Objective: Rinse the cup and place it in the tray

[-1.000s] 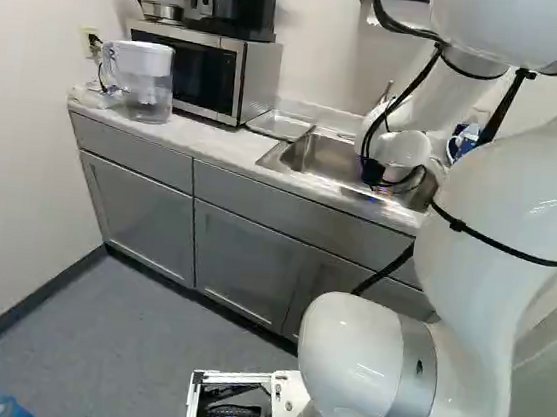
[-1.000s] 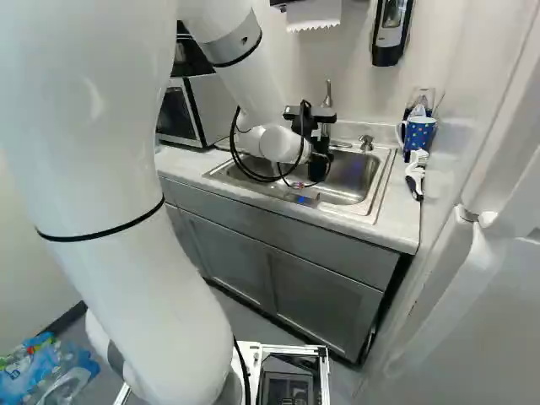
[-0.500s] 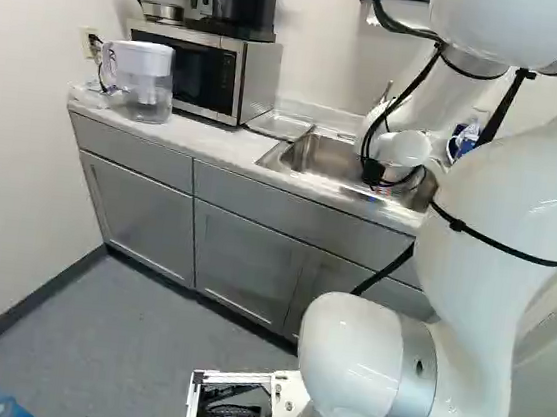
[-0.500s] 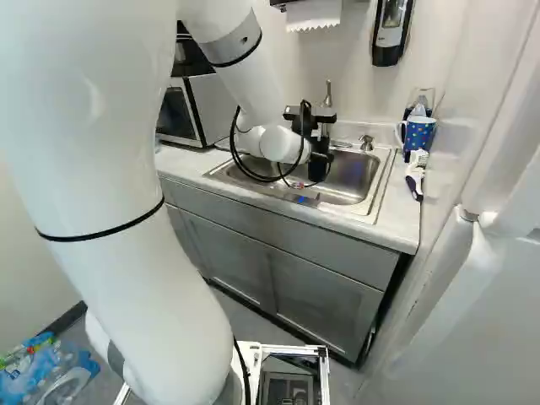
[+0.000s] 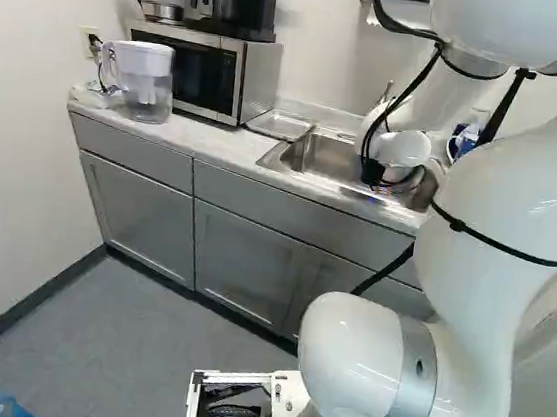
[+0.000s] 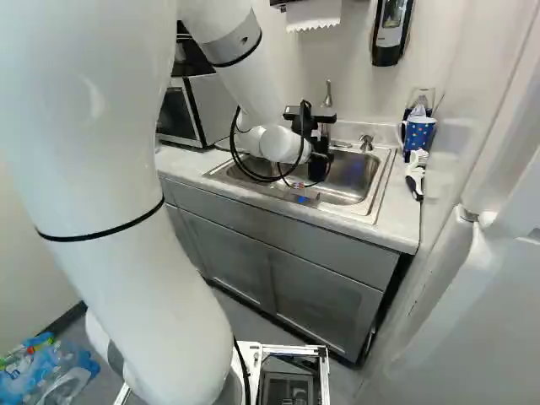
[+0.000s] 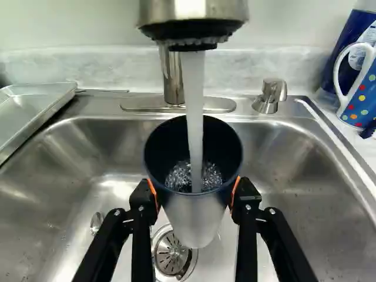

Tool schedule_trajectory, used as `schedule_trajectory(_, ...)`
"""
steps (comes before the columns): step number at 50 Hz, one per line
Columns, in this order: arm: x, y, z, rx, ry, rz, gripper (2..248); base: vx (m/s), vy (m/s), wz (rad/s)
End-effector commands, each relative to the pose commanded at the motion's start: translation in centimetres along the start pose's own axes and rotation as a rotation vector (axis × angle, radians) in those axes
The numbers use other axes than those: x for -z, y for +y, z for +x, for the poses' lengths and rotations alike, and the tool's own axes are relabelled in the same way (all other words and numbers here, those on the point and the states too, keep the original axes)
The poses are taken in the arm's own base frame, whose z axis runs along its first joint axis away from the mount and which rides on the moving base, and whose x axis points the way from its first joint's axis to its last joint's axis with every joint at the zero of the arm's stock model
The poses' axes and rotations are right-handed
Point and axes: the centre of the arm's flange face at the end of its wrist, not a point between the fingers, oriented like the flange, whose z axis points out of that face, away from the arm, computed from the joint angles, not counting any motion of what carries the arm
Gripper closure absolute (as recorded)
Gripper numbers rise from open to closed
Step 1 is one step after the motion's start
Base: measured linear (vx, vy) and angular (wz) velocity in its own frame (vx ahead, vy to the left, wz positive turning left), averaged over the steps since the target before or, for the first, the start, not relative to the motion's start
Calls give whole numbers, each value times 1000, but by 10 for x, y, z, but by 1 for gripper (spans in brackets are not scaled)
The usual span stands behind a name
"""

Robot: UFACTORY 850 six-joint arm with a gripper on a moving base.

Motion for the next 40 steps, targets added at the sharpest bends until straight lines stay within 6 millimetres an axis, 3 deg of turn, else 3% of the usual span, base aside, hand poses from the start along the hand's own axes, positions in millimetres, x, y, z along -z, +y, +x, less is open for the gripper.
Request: schedule_trajectory(40,0,0,0,0,0,0,124,0,0,0)
